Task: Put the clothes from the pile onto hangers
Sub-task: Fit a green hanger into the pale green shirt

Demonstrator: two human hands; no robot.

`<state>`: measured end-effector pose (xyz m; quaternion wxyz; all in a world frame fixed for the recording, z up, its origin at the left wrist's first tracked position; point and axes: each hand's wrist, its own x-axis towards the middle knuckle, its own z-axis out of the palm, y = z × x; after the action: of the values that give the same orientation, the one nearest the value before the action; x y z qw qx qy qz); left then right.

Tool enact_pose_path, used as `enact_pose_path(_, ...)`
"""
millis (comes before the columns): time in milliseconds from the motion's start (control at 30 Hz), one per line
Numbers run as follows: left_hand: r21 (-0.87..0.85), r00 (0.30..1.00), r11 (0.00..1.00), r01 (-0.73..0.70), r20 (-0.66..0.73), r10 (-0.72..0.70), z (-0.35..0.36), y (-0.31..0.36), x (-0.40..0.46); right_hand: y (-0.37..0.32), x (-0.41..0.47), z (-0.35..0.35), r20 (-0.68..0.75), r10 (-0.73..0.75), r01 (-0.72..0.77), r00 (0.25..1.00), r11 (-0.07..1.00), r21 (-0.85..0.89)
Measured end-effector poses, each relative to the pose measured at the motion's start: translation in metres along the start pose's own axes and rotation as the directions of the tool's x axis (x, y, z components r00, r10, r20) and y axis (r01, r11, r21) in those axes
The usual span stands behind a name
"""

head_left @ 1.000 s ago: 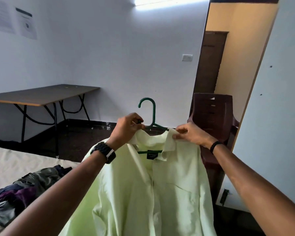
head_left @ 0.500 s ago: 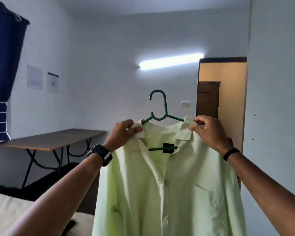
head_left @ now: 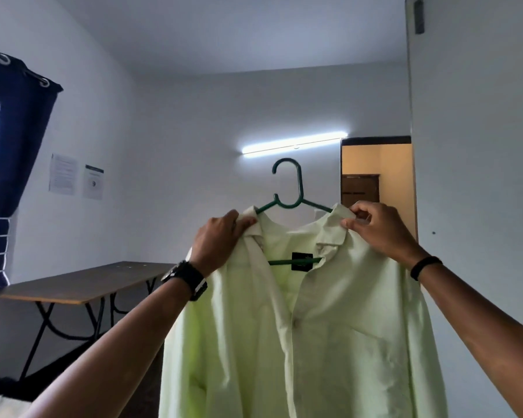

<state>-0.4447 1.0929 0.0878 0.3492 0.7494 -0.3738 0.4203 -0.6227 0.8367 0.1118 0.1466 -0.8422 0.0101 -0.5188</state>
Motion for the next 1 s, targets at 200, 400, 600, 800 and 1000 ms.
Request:
enact_pose_path(200, 0.098, 0.980, 0.975, -0.198, 0.054, 0.193, -0.038, 0.041, 0.056, -0.027, 0.028, -0.046, 0.265, 0.126, -0.183, 0.956, 0.962, 0.204)
enact_pose_path(400, 0.144, 0.974, 0.964, -0.223, -0.003, 0.226, -0.061, 0.050, 0.056, -0.037, 0.036, -0.064, 0.544, 0.146, -0.353, 0.826, 0.887, 0.297)
enact_pose_path(600, 0.092, 0.965, 0.963, -0.252, -0.052, 0.257, -0.070, 0.055, 0.045, -0.073, 0.043, -0.059, 0.544, 0.093, -0.254, 0.834, 0.940, 0.228)
enact_pose_path(800, -0.340, 0.999, 0.940, -0.013, -0.043, -0.002, -0.071, 0.043, 0.042, -0.080, 0.043, -0.034, 0.316, -0.071, 0.031, 0.946, 0.991, 0.129)
enact_pose_path(1000, -0.721, 0.868, 0.485, 0.495, 0.382, -0.319, -0.071, 0.031, 0.040, -0.089, 0.047, -0.023, 0.221, -0.121, 0.124, 0.968, 0.992, 0.000)
